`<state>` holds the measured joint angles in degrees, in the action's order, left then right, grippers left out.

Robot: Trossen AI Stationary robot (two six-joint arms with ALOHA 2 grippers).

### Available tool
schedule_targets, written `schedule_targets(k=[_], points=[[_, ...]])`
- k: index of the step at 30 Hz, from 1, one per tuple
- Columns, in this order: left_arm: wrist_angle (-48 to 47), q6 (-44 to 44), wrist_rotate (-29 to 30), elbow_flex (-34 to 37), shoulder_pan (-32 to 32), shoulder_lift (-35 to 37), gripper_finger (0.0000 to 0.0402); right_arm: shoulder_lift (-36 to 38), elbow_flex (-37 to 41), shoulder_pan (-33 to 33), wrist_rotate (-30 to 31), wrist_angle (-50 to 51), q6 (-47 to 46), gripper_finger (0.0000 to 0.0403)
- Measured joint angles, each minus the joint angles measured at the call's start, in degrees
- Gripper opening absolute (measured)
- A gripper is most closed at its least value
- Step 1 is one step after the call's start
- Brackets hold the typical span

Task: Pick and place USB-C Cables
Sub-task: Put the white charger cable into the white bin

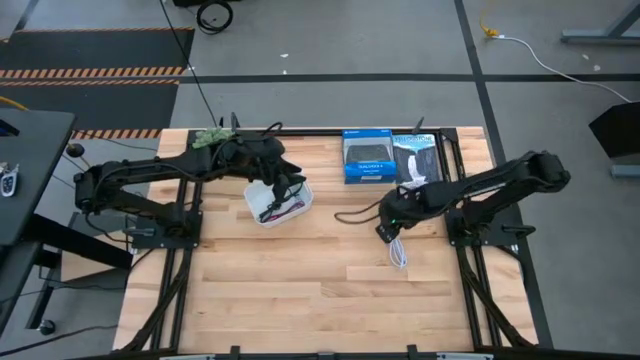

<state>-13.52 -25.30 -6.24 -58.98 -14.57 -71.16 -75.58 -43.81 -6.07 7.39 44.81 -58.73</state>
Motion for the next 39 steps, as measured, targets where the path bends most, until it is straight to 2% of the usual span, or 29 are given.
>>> schedule_targets(k=[7,10,14,21,26,31,36,39], points=[[-0.2,0.0,0.0,0.0,0.3,0.0,0.0199,-7.8,0.0,-2.2,0.0,0.2,-0.8,0.026],[-0.4,0.0,-0.1,0.0,0.3,0.0,0.0199,-9.7,0.0,-3.0,0.1,0.1,0.4,0.0247],[-0.4,0.1,-0.1,0.0,0.3,0.0,0.0199,-11.3,0.0,-4.1,0.9,-0.9,1.7,0.0212],[-0.3,0.0,-0.2,0.0,0.3,0.0,0.0199,-12.2,-0.1,-5.3,3.7,-1.7,1.8,0.0127],[1.4,0.0,-1.6,0.0,0.4,0.0,0.0199,-9.3,0.0,-5.2,8.0,-2.2,0.6,0.0084],[1.4,-0.7,-1.6,0.0,0.4,-0.1,0.021,-3.3,0.0,-4.4,9.3,-7.3,3.5,0.0083],[1.2,-0.7,-1.1,0.0,1.0,-0.1,0.0248,3.7,-2.7,-3.0,13.7,-10.2,8.8,0.0083],[1.8,-0.2,-1.1,0.0,1.4,-0.1,0.0271,7.8,-4.5,-1.6,15.6,-14.3,15.3,0.0082]])
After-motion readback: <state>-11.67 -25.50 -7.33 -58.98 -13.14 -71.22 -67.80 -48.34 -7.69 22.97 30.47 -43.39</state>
